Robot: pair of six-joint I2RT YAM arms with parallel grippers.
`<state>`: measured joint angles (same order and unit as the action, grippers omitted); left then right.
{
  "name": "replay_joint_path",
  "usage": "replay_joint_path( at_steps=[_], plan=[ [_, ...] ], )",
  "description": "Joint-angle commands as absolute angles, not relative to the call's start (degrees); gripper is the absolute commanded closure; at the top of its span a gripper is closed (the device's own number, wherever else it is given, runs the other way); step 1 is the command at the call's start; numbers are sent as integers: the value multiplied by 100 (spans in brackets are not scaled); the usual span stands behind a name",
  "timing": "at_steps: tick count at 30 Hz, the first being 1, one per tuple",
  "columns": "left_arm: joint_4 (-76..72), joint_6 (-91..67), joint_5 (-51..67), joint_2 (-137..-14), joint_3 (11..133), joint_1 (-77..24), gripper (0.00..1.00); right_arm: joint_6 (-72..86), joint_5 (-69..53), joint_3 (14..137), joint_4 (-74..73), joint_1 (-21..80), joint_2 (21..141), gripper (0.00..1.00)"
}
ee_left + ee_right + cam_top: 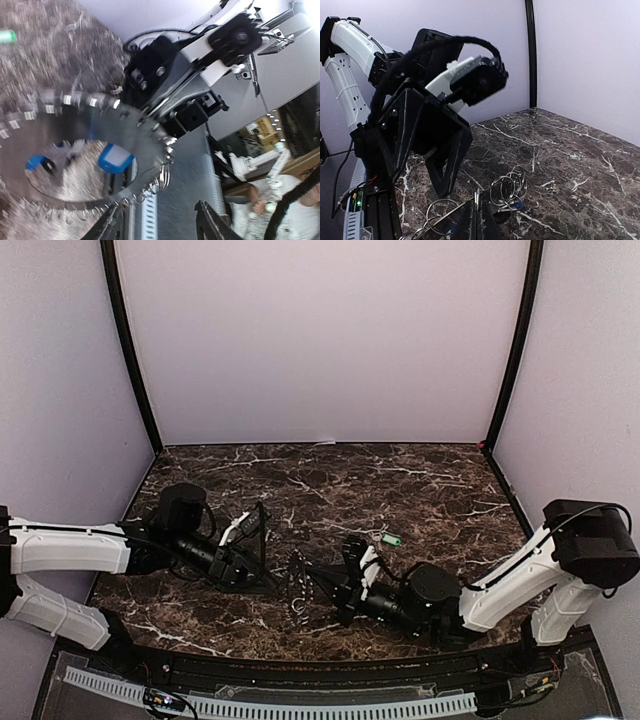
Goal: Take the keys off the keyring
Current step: Pass from the left arm to the right, then pass from the right arm to the left
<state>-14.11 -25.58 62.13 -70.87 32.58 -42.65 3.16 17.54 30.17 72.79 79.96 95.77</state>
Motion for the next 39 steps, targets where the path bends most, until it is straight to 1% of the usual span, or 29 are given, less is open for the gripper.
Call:
replay_joint_path(
  at_steps=[1,3,6,10,14,19,26,29,35,36,39],
  plan=[
    [-2787,-2118,5197,-6456,2917,-4297,48,979,810,2783,8130,7761,9314,100],
    [-3582,-2110,5021,-6315,2728,-4298,49,1077,429,2733,8147,7660,9271,100],
    [-4027,-1999,5095,-6423,2787,-4310,52,1179,0,2725,8094,7546,9212,100],
    [-4019,-1776,5413,-6782,3085,-4459,58,1271,-440,2774,7928,7445,9211,100],
    [-4171,-1594,5457,-6885,3149,-4762,58,1400,-707,2853,7794,7392,8991,100],
    [-3794,-1259,5416,-7007,3324,-5085,58,1546,-936,2978,7608,7347,9004,100],
    [-3582,-1088,5044,-6978,3334,-5165,59,1607,-1110,3126,7478,7339,9089,100],
    [-3498,-1051,4988,-7002,3351,-5184,62,1626,-1143,3157,7501,7325,9120,100],
    [-3377,-956,4901,-7022,3360,-5238,80,1684,-1145,3167,7577,7298,9123,100],
    [-3368,-945,4910,-7022,3350,-5245,82,1702,-1135,3152,7603,7293,9123,100],
    [-3337,-896,4898,-7022,3334,-5262,81,1723,-1093,3145,7599,7265,9123,100]
  ],
)
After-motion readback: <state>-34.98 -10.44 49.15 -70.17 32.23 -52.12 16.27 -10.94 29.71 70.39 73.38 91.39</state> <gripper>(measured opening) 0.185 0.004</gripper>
